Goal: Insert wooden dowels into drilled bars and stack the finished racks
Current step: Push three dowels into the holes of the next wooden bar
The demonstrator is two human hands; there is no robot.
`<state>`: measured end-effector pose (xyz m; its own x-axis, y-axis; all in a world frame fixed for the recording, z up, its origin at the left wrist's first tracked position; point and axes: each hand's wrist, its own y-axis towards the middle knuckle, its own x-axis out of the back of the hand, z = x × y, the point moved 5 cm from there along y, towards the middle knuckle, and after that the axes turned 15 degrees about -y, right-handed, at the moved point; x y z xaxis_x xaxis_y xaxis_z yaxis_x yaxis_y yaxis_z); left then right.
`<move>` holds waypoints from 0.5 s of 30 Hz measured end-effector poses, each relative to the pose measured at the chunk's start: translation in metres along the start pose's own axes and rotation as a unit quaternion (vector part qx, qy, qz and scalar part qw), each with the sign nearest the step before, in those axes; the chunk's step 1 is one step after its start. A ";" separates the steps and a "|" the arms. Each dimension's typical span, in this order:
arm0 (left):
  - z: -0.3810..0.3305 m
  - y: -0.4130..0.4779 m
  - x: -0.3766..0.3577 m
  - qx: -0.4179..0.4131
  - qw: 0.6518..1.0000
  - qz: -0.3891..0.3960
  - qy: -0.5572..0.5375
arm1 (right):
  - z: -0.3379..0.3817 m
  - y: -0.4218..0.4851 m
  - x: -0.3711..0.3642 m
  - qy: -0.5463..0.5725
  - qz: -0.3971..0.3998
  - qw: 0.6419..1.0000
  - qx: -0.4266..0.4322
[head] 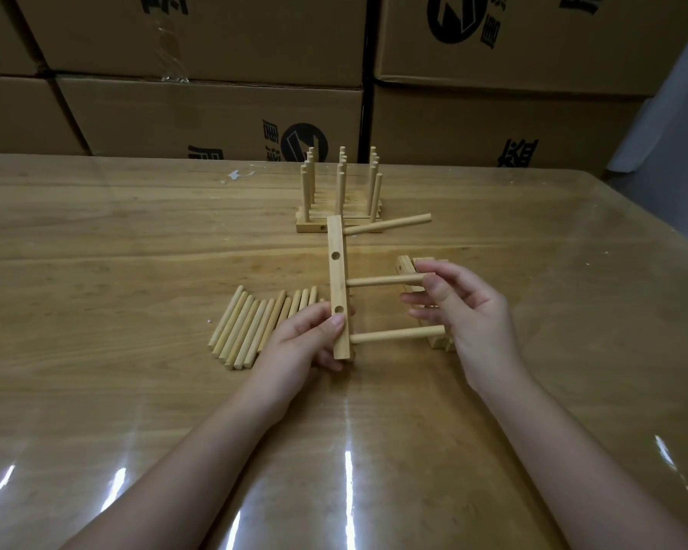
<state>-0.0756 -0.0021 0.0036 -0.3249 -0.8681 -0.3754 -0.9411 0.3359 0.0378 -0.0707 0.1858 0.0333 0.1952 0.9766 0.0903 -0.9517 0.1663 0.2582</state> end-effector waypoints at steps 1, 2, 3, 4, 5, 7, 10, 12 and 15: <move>0.000 -0.001 -0.001 -0.001 1.000 0.001 0.004 | 0.000 0.000 0.000 0.001 0.000 1.000 -0.002; -0.001 -0.001 -0.002 0.000 1.000 0.003 0.009 | -0.001 0.000 0.000 0.001 -0.001 1.000 -0.003; -0.001 -0.001 -0.003 0.001 1.000 0.004 0.014 | -0.001 0.000 0.000 0.000 -0.002 1.000 -0.005; -0.001 -0.002 -0.003 0.002 1.000 0.006 0.018 | -0.002 0.000 0.000 -0.001 -0.003 1.000 -0.007; -0.001 -0.002 -0.004 0.003 1.000 0.008 0.021 | -0.003 0.001 0.001 -0.003 -0.004 1.000 -0.007; -0.001 -0.002 -0.005 0.002 1.000 0.008 0.022 | -0.004 0.001 0.000 -0.004 -0.007 1.000 -0.009; -0.001 -0.002 -0.003 0.001 1.000 0.005 0.018 | -0.005 0.000 -0.001 -0.011 -0.006 1.000 -0.008; -0.001 -0.002 -0.001 0.002 1.000 0.005 0.013 | -0.005 0.001 0.000 -0.008 -0.015 1.000 -0.013; 0.000 -0.002 0.001 0.001 1.000 -0.002 0.007 | -0.006 0.003 0.008 0.003 -0.061 0.998 -0.017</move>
<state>-0.0742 -0.0037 0.0035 -0.3226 -0.8745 -0.3621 -0.9421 0.3336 0.0338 -0.0735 0.1952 0.0288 0.3088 0.9496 0.0537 -0.9286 0.2888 0.2331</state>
